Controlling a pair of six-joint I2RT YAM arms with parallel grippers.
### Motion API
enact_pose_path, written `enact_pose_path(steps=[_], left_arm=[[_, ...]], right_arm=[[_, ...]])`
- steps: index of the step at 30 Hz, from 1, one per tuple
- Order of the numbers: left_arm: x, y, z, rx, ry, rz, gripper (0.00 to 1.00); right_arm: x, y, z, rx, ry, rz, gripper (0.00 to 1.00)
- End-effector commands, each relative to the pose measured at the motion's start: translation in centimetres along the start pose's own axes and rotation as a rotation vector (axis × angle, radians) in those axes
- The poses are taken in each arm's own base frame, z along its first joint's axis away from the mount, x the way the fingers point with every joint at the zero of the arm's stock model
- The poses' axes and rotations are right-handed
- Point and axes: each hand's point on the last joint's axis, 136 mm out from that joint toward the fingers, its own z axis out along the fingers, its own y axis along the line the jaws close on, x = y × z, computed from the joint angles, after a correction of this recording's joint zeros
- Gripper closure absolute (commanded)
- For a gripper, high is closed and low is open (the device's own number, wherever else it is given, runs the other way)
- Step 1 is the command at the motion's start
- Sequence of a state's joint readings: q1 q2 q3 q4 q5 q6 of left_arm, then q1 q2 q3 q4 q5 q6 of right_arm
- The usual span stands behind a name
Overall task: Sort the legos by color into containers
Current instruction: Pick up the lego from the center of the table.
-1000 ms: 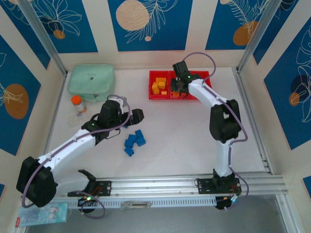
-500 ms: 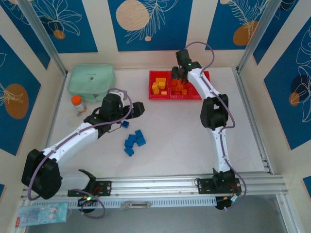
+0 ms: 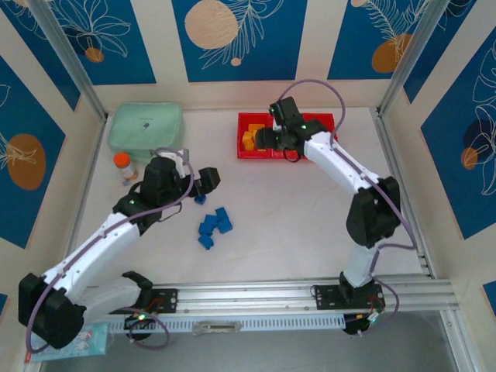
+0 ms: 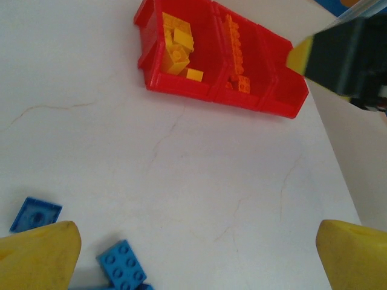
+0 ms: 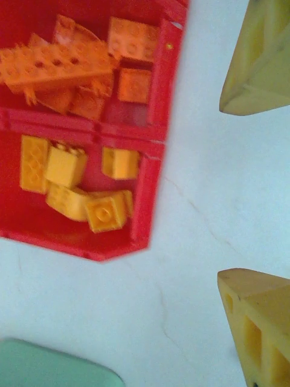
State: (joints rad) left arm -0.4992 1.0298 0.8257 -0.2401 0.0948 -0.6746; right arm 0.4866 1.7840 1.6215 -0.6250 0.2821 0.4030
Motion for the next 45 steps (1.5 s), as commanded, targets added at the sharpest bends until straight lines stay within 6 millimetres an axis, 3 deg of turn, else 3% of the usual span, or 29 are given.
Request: enact_pose_path(steps=[1,7,11,15,24,35,45], left_arm=[[1.6,2.2,-1.6,-0.072,0.031,-0.015,0.01],[3.3,4.3,-4.2,-0.148,0.044,-0.018,0.01],[4.3,5.3,-5.3,-0.171,0.038,-0.027,0.01],[5.0,5.9,-6.3,-0.195,0.048,-0.038,0.01],[5.1,6.0,-7.7,-0.197,0.026,-0.043,0.01],[5.6,6.4,-9.1,-0.218,0.041,-0.016,0.01],[5.4,6.3,-9.5,-0.213,0.02,-0.024,0.01]], right_arm=[[4.1,2.8,0.0,-0.097,0.076,-0.008,0.31],[9.8,7.7,-0.1,-0.19,0.163,-0.117,0.26],[12.4,11.0,1.0,-0.243,0.182,-0.215,0.23],[13.8,14.1,2.5,-0.299,0.211,-0.308,0.22],[15.8,18.9,6.8,-0.333,0.25,-0.46,0.21],[17.4,20.7,11.2,-0.276,0.281,-0.565,0.21],[17.6,20.1,14.2,-0.186,0.298,-0.614,0.29]])
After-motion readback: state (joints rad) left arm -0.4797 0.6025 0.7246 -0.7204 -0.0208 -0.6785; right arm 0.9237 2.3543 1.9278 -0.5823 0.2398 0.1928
